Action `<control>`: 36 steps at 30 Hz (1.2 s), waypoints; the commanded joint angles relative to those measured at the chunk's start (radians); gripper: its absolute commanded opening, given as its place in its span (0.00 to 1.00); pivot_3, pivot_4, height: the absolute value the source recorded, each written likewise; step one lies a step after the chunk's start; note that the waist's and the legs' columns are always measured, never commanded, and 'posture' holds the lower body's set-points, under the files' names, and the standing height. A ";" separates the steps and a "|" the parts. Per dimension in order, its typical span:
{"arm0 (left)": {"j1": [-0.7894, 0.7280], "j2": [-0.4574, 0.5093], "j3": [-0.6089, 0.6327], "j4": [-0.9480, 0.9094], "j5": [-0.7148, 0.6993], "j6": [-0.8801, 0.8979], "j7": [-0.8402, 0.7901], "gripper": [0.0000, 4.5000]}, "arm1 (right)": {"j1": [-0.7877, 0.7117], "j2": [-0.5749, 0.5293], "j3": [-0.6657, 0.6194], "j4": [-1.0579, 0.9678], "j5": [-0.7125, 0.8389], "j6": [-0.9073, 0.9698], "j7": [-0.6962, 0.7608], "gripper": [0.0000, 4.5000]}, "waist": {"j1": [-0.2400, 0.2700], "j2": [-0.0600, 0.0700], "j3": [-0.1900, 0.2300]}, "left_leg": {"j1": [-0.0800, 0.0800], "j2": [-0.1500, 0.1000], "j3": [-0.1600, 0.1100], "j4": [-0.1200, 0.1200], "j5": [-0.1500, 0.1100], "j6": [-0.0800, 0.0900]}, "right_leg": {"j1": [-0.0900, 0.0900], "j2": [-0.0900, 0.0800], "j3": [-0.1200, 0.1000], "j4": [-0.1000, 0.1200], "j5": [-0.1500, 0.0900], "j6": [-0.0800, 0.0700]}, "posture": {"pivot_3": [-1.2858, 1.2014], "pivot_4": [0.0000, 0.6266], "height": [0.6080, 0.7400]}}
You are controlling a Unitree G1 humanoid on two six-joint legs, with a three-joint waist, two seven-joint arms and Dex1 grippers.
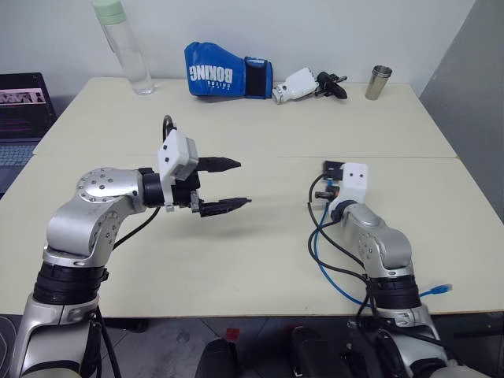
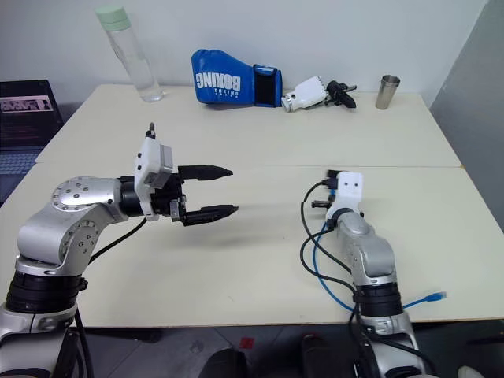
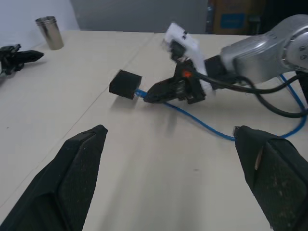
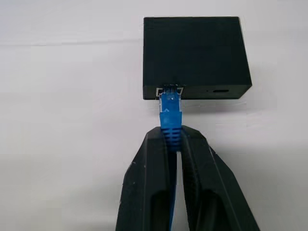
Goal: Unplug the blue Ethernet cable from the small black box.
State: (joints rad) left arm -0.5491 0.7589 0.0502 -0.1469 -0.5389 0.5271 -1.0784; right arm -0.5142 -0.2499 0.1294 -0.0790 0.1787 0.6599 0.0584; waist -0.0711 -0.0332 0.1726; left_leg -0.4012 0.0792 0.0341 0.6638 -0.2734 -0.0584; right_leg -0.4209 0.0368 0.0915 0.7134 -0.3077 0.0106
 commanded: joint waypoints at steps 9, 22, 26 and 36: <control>-0.047 0.060 0.088 0.116 -0.082 0.163 -0.026 1.00 | -0.131 -0.339 0.326 0.031 -0.378 -0.718 0.450 0.02 | 0.005 -0.002 0.001 | 0.000 0.000 0.000 0.001 0.000 0.000 | 0.000 0.001 0.000 0.000 0.000 0.000 | 0.52 0.24 1.00; -0.091 0.061 0.080 0.175 -0.167 0.308 -0.083 1.00 | -0.301 -0.318 0.330 0.191 -0.498 -1.151 0.569 0.02 | 0.014 -0.002 0.001 | 0.000 0.001 -0.001 0.002 0.001 -0.002 | 0.000 -0.001 0.000 0.002 0.000 -0.001 | 0.52 0.24 1.00; -0.100 0.001 0.083 0.156 -0.187 0.320 -0.046 1.00 | -0.301 -0.294 0.322 0.190 -0.500 -1.163 0.586 0.02 | 0.016 -0.002 0.001 | 0.000 0.000 -0.001 0.004 0.001 -0.002 | 0.001 -0.002 -0.001 0.002 0.000 -0.001 | 0.52 0.24 1.00; -0.081 -0.009 0.069 0.131 -0.179 0.339 -0.045 1.00 | -0.294 -0.271 0.310 0.205 -0.498 -1.158 0.609 0.02 | 0.016 -0.002 0.001 | 0.001 0.000 -0.001 0.004 0.002 -0.004 | 0.001 -0.002 -0.001 0.003 0.000 -0.001 | 0.52 0.24 1.00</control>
State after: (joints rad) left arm -0.6224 0.7417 0.1126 0.0119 -0.7063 0.8660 -1.1214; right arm -0.7941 -0.5260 0.4756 0.1395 -0.3243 -0.4900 0.6689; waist -0.0554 -0.0353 0.1735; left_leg -0.4007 0.0794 0.0331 0.6680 -0.2713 -0.0621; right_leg -0.4200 0.0346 0.0908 0.7166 -0.3074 0.0100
